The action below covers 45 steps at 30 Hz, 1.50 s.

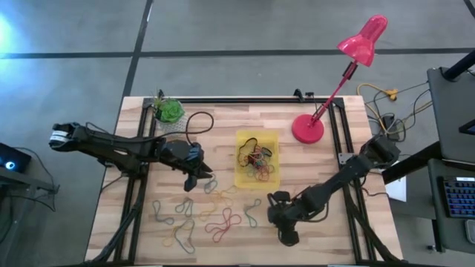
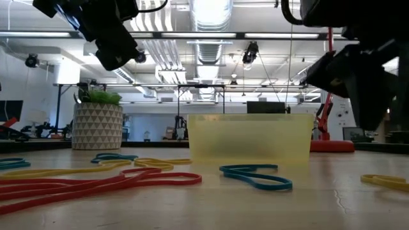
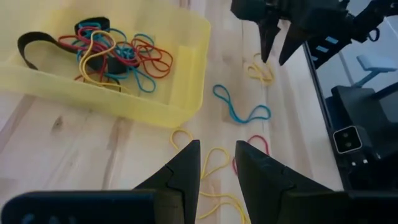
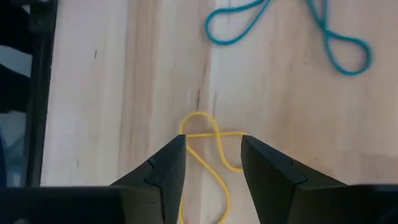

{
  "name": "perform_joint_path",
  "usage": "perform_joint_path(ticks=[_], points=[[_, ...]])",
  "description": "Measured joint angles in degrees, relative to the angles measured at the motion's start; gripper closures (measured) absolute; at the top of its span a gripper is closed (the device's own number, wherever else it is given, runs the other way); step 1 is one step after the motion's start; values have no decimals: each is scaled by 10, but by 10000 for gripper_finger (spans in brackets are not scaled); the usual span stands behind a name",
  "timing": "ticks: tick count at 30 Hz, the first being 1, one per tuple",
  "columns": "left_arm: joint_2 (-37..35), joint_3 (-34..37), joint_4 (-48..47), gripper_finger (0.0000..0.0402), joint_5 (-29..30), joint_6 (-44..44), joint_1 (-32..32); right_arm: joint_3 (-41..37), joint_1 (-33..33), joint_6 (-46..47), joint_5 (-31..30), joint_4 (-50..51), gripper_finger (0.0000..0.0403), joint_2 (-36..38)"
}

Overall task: Pick and place rubber bands into bin
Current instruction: Put the yellow rubber band into the bin

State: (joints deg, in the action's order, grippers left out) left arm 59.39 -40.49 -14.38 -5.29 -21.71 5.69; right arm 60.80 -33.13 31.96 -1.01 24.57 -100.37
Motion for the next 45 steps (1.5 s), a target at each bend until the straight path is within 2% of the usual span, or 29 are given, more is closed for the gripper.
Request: perform_joint_path(ticks=[5,10,23,32,45], points=[[2,1,-2,316,1,0,0,8,0,-24,25,-1,241,-26],[2,3,0,316,1,1,0,18,0,-24,26,2,232,-49],[5,10,-1,316,2,0,0,60,0,-22,24,7,251,-107],[5,17,-1,316,1,-4,1,100,1,-21,24,36,287,-140],[5,24,5,316,0,-4,1,100,1,-4,42,81,382,-135]])
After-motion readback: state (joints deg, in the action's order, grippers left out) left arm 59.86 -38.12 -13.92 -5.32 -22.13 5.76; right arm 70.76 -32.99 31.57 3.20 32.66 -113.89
